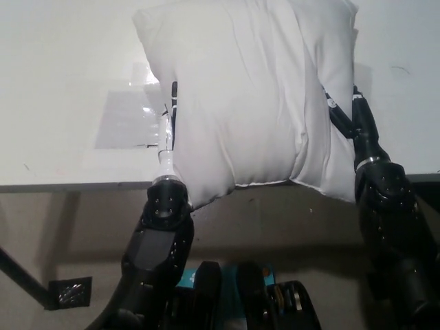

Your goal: The robot uses both hands to lift the pillow and then drops it on the table

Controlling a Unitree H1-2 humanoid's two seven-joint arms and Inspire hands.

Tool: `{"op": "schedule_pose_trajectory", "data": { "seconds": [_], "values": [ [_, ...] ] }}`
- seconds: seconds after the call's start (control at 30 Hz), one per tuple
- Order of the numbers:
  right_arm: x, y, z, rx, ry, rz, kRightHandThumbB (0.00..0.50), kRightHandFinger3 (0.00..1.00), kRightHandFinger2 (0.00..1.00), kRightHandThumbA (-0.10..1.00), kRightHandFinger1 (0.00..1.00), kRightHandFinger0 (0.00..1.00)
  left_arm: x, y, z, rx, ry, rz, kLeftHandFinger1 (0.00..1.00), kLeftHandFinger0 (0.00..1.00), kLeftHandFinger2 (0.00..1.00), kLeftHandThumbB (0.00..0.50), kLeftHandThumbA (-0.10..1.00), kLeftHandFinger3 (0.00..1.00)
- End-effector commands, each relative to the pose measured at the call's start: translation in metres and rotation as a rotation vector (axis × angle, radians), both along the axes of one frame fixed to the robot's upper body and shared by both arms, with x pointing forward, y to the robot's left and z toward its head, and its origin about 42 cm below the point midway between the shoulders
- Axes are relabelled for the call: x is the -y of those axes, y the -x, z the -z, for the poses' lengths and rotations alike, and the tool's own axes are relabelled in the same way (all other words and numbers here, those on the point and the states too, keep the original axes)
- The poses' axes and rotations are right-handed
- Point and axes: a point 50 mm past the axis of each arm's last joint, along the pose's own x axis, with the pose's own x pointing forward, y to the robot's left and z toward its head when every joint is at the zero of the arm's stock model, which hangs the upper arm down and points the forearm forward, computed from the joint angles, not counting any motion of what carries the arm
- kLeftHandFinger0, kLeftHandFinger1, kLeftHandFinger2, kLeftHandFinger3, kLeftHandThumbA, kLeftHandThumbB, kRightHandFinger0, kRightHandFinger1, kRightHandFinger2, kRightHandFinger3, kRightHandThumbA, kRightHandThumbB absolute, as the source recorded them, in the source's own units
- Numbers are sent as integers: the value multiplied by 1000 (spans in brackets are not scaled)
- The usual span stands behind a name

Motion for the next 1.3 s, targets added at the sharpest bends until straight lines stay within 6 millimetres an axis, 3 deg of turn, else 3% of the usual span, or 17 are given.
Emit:
{"op": "schedule_pose_trajectory", "data": {
  "seconds": [0.0,0.07,0.13,0.17,0.23,0.3,0.37,0.47,0.5,0.53,0.6,0.77,0.93,1.0,1.1,1.2,1.27],
  "values": [
    [-63,3,-42,129,-56,-193,420,1000,1000,1000,1000,1000,78,8,-60,190,-12,195,1000,1000,1000,249,1000,1000],
    [-64,5,-57,174,-48,-194,446,1000,1000,1000,1000,1000,79,8,-76,236,-8,202,1000,1000,1000,237,1000,1000],
    [-64,3,-85,225,-67,-195,464,1000,1000,1000,1000,1000,80,7,-105,307,16,193,1000,1000,1000,272,1000,1000],
    [-63,2,-88,229,-67,-197,464,1000,1000,1000,1000,1000,80,6,-108,312,17,191,1000,1000,1000,273,1000,1000],
    [-57,-3,-113,266,-50,-187,450,1000,1000,1000,1000,1000,77,3,-133,348,35,176,1000,1000,1000,229,1000,1000],
    [-55,-2,-119,277,-48,-182,443,1000,1000,1000,1000,1000,76,1,-139,360,31,177,1000,1000,1000,227,1000,1000],
    [-52,-2,-140,317,-46,-179,430,1000,1000,1000,1000,1000,73,-1,-158,392,27,178,1000,1000,1000,275,1000,1000],
    [-48,3,-172,375,-44,-190,446,1000,1000,1000,1000,1000,71,-4,-186,446,24,178,1000,1000,1000,305,1000,1000],
    [-47,4,-179,394,-37,-188,430,1000,1000,1000,1000,1000,71,-4,-193,449,29,178,1000,1000,1000,321,1000,1000],
    [-47,6,-186,413,-38,-189,415,1000,1000,1000,1000,1000,71,-4,-199,456,30,175,1000,1000,1000,324,1000,1000],
    [-45,10,-209,473,-34,-183,436,1000,1000,1000,1000,1000,70,-5,-219,505,15,171,1000,1000,1000,320,1000,1000],
    [-44,21,-239,545,6,-192,446,1000,1000,1000,1000,1000,68,-6,-243,542,-6,157,1000,1000,1000,317,1000,1000],
    [-43,20,-236,543,26,-186,458,1000,1000,1000,1000,1000,67,-7,-240,537,2,157,1000,1000,1000,286,1000,1000],
    [-42,15,-227,522,43,-170,461,1000,1000,1000,1000,1000,65,-8,-230,511,11,153,1000,1000,1000,267,1000,1000],
    [-40,9,-210,481,45,-155,463,1000,1000,1000,1000,1000,62,-10,-215,478,-10,153,1000,1000,1000,248,1000,1000],
    [-36,2,-187,434,83,-148,477,1000,1000,1000,1000,1000,58,-12,-197,424,21,155,1000,1000,1000,274,1000,1000],
    [-33,-5,-161,363,82,-151,461,1000,1000,1000,1000,1000,54,-12,-172,388,-7,160,1000,1000,1000,278,1000,1000]
  ]
}}
